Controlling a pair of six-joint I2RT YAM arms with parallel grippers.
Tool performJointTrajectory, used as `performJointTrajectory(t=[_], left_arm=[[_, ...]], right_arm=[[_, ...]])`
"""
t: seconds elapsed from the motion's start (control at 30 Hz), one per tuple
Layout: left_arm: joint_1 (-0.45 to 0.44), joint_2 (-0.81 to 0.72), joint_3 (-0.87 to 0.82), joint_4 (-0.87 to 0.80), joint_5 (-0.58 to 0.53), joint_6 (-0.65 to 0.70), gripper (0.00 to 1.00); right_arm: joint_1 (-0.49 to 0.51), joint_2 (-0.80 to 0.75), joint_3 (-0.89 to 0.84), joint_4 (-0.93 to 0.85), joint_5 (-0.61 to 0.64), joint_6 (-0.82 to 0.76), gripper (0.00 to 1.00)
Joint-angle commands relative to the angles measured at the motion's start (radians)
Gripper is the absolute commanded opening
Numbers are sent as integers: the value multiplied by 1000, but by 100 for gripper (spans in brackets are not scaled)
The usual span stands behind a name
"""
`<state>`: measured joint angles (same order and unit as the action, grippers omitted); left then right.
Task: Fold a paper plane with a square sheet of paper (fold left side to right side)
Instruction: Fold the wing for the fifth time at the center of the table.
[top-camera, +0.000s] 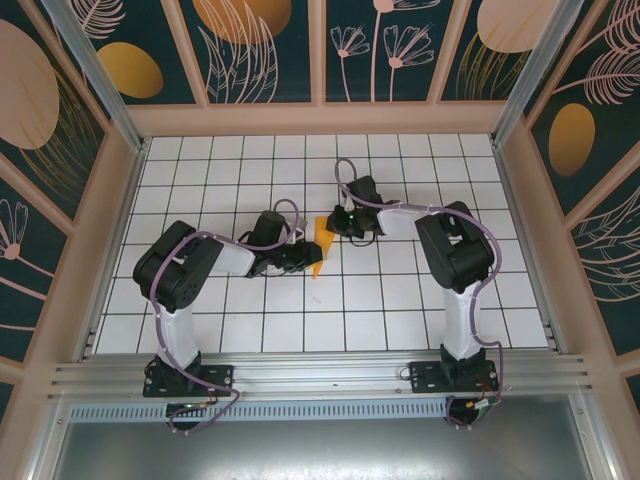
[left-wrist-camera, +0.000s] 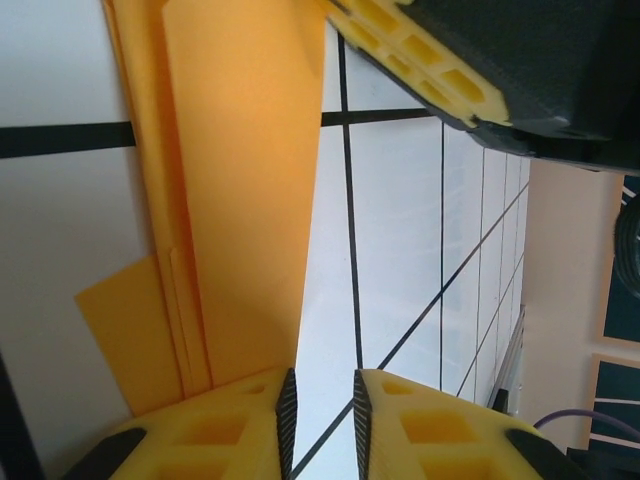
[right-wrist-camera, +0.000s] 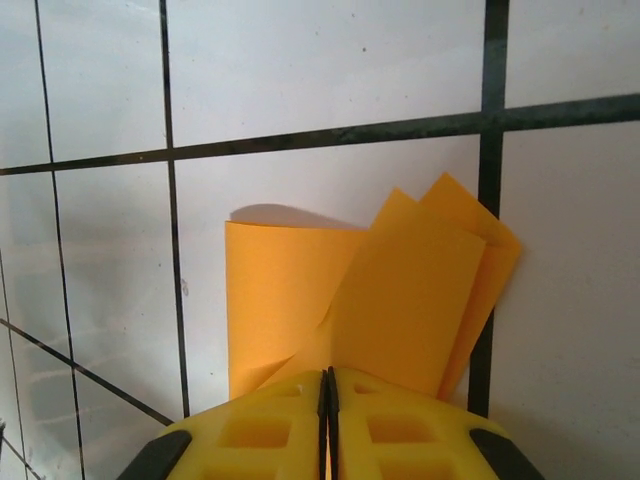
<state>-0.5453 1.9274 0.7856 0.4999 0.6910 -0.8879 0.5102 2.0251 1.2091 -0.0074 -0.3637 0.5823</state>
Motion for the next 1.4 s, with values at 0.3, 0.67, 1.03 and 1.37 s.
performJointTrajectory(t=[0.3, 0.67, 1.03, 1.37], left_arm=[[-43, 60, 39, -245, -125, 53, 19], [-48, 59, 47, -270, -140, 58, 13], [-49, 72, 50, -278, -140, 55, 6], [-50, 75, 52, -281, -139, 59, 6]], right_arm=[[-6, -279, -250, 143, -91, -16, 2], [29, -88, -150, 194, -147, -5, 1], [31, -19, -86, 79, -69, -55, 0], [16, 25, -32, 4, -4, -116, 0]])
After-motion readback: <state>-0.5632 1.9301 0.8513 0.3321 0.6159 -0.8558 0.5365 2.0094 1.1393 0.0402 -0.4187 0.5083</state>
